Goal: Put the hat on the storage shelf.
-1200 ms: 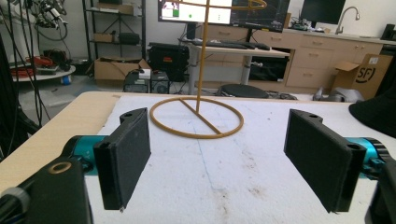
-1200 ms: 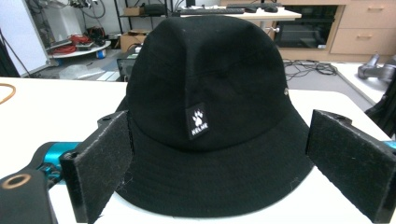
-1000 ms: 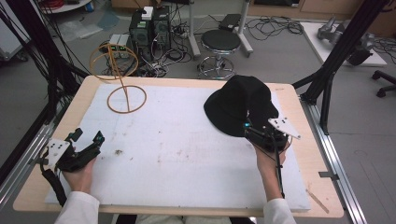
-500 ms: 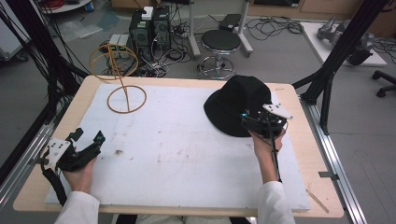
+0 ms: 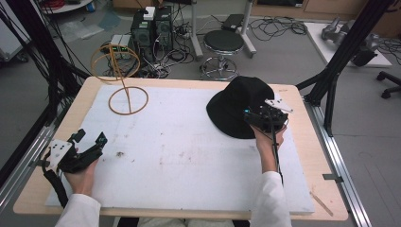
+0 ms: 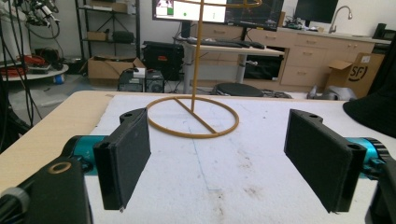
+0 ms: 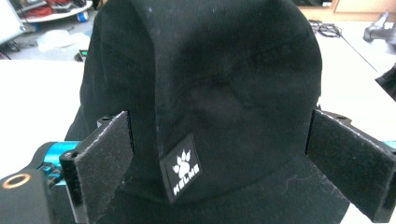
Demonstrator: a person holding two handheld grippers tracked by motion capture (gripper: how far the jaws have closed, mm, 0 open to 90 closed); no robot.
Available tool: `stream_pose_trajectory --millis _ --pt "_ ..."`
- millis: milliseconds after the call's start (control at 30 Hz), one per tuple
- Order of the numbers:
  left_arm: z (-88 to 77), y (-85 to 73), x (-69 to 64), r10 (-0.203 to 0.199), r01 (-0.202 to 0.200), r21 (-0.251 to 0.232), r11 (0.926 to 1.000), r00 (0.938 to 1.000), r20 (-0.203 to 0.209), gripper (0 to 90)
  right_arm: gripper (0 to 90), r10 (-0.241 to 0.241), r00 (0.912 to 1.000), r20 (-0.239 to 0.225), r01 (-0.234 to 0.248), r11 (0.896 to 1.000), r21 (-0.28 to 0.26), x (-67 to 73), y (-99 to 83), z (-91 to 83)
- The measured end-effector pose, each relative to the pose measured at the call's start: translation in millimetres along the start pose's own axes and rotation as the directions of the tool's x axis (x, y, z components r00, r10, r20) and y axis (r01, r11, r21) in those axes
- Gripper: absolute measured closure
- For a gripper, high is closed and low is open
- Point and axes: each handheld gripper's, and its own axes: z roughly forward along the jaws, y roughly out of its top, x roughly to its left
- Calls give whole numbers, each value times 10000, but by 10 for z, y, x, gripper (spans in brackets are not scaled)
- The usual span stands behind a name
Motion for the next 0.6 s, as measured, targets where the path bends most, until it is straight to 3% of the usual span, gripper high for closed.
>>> stream_pose_trajectory --millis 67,167,300,433,600 --pt "5 -2 -2 -15 15 13 10000 10000 4 228 70 -168 9998 44 167 9996 233 14 49 44" --pt "9 -2 -7 4 -4 21 10000 10000 42 228 70 -373 9993 6 373 9992 115 37 81 65" --pt "9 -2 -7 3 -3 32 10000 10000 41 228 70 -390 9987 -329 405 9981 473 101 116 143" --pt "10 -4 -7 -15 15 39 10000 10000 60 228 70 -395 9985 -366 413 9978 518 132 134 207" --pt "10 -5 -7 -12 11 41 10000 10000 69 228 70 -547 9985 -86 552 9959 718 161 73 325"
